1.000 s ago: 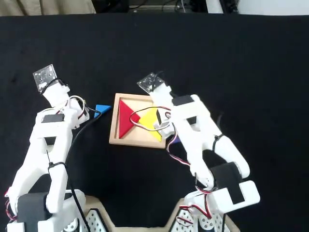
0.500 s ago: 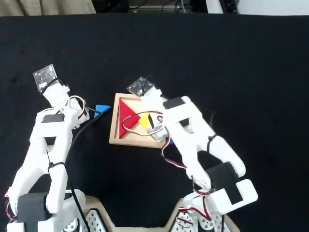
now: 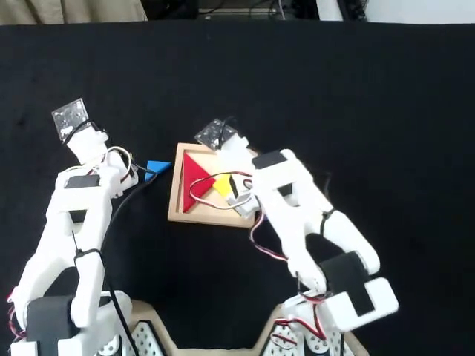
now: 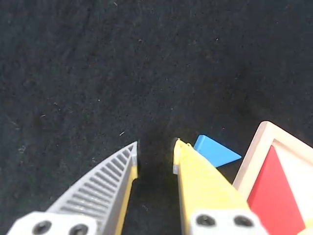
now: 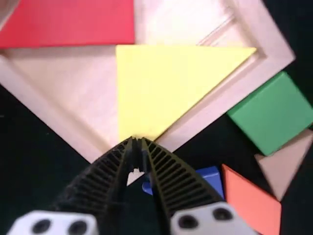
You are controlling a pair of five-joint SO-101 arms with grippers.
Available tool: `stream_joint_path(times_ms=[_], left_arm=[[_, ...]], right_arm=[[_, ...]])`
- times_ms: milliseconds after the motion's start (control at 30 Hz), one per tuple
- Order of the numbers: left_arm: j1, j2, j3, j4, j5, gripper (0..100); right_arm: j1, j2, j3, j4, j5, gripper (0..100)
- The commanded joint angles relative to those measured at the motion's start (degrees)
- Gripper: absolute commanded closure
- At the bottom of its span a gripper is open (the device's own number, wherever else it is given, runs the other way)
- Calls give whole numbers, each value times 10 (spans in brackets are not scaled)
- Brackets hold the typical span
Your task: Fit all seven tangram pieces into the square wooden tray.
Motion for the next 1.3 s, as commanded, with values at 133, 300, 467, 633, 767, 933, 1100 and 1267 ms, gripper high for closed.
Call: stream_joint_path(times_ms=[133,300,467,633,767,933,1100,1267], left_arm=[[6,-4,-7,-9,-7,870],[6,-4,-7,-9,-7,870],[6,-4,-7,-9,-7,870],[6,-4,-7,-9,-7,870],[6,-4,-7,-9,-7,870],[6,-4,-7,-9,-7,870],[6,-4,-7,-9,-7,870],[4,-4,-7,-9,-7,870]], right_arm=[[-33,47,-40,-11,2,988],[-80,48,-68,-13,0,988],[-97,51,-99,-14,-23,988],[-78,29,-100,4,-25,988],[-22,-22,-90,22,-28,988],[-3,-80,-15,-30,-24,988],[20,-67,27,-74,-24,988],[53,-22,7,-76,-7,988]])
